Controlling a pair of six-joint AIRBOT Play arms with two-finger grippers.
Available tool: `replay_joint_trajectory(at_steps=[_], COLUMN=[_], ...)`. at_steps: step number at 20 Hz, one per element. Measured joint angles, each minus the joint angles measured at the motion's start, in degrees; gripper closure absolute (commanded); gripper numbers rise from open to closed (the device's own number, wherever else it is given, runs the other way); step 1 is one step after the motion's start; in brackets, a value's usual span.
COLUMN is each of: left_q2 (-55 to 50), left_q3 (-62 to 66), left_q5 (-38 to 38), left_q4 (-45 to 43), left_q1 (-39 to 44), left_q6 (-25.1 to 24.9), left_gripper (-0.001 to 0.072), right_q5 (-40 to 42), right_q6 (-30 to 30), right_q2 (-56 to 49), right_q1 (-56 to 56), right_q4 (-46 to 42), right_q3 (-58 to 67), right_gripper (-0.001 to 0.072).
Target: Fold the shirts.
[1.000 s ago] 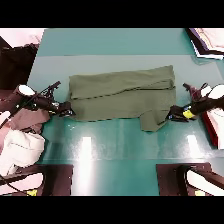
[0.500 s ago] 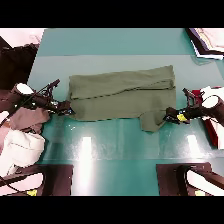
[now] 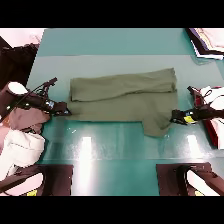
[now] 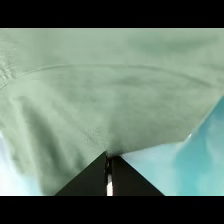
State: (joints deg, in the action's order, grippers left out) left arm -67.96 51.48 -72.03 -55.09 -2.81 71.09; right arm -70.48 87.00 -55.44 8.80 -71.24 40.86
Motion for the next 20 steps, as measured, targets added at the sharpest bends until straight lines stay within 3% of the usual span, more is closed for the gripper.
replay_joint_trajectory(at_steps=[4,10,15,20], left_q2=[7.39,10.64,11.02,11.04], left_q3=[0.0,-0.07,-0.31,-0.35], left_q5=[-5.29,-2.16,5.14,15.1], left_q4=[-1.86,-2.75,-3.69,-9.66], left_q1=[0.0,0.0,0.0,0.0], left_q6=[0.59,0.92,1.7,6.75], left_gripper=[0.0684,0.0684,0.0684,0.0684], right_q5=[-7.26,-1.07,7.32,11.87], right_q6=[2.29,3.78,3.98,5.42], right_q2=[10.69,17.88,9.88,-3.78], right_q1=[-0.02,-1.27,-8.7,-12.76], right_q4=[-2.32,0.5,1.49,-1.29], right_q3=[0.48,0.9,6.05,14.97], right_gripper=[0.0696,0.0697,0.0697,0.0696])
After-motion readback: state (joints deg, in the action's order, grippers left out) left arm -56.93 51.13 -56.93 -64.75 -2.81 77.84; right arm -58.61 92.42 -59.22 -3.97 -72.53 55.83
